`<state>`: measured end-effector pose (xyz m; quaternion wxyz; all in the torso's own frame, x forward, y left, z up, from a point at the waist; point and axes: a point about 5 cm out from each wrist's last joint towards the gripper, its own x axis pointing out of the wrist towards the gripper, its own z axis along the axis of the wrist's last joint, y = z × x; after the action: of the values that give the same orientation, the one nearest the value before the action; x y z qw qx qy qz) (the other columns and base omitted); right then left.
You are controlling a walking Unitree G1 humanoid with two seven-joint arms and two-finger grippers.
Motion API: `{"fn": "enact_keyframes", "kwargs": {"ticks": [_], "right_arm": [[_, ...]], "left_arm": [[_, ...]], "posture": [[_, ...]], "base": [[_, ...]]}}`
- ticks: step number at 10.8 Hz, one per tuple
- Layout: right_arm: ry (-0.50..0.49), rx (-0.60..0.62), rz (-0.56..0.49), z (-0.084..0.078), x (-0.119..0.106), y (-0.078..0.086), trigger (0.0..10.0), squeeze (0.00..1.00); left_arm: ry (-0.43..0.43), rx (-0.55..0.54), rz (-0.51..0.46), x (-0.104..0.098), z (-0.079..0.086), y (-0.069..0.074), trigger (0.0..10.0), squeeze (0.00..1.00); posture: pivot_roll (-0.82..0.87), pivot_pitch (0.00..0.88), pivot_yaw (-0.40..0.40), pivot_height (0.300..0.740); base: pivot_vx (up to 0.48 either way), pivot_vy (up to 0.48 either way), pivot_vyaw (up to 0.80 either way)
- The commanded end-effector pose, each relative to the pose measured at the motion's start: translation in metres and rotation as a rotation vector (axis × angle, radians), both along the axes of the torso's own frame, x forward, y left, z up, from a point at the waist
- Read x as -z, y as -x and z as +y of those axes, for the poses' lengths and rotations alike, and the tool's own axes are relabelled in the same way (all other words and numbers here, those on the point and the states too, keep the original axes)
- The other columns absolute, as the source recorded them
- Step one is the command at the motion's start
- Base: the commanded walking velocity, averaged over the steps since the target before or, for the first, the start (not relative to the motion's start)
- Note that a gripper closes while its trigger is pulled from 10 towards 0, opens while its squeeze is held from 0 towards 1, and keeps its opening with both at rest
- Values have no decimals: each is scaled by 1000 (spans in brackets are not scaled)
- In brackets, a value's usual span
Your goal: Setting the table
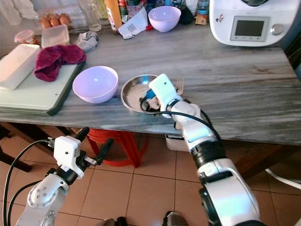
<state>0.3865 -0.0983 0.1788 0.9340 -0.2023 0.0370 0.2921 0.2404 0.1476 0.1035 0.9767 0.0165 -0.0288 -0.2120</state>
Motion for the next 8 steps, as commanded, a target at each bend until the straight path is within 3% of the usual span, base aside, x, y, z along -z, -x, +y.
{"fn": "enact_keyframes", "kwargs": {"ticks": [1, 8], "right_arm": [[4, -42, 8, 7, 0, 0, 10000, 0], [-49, -128, 18, 21, -5, -1, 10000, 0]], "left_arm": [[-11, -2, 12, 1, 2, 3, 10000, 0], [-10, -6, 11, -1, -1, 2, 10000, 0]], "posture": [[-33, 198, 71, 740], [-33, 191, 72, 740]], "base": [[0, 0, 0], [0, 0, 0]]}}
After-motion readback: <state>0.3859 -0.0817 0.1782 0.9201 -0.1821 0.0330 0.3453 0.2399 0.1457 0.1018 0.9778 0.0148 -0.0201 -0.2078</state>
